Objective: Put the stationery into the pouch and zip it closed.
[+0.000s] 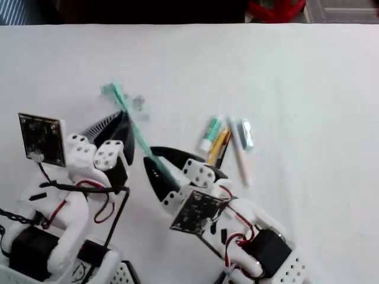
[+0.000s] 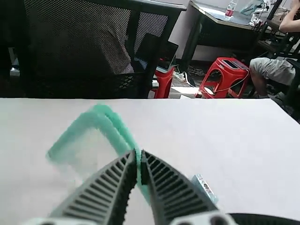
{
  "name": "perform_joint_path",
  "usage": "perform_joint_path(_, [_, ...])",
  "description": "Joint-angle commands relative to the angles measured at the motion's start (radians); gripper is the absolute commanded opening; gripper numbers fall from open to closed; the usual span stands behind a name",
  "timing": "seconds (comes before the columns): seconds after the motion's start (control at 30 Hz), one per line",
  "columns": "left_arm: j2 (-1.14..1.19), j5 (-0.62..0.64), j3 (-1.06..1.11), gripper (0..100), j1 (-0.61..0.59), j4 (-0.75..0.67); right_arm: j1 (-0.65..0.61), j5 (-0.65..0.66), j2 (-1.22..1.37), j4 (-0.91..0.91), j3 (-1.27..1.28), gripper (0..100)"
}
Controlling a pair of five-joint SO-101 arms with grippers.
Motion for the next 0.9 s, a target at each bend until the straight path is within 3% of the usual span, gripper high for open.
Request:
perform_joint_path(0.0, [-0.008,-0.009,-0.023,2,0.007,-0.015,0.015,0.008,-0.008,-0.036,-0.002,1.9])
perform_joint_path(0.27, [-0.008,-0.015,0.034,4,0.008,-0.02,0.021,0.008,-0.008,-0.036,0.028,1.9])
perform_joint_path(0.43, [-0.008,-0.005,0.034,20,-0.028,0.089,0.028,0.008,-0.008,-0.102,0.092,1.9])
perform_joint_path(0.57, [-0.002,0.103,-0.021,26,-0.048,0.192,0.094,0.008,-0.008,-0.225,0.13,1.9])
perform_joint_path(0.7, [-0.002,0.226,-0.029,25,-0.044,0.153,0.12,0.008,-0.008,-0.294,0.132,1.9])
perform_joint_path(0.87, [0.024,0.255,-0.025,25,-0.001,0.144,0.119,0.006,-0.007,-0.305,0.132,1.9])
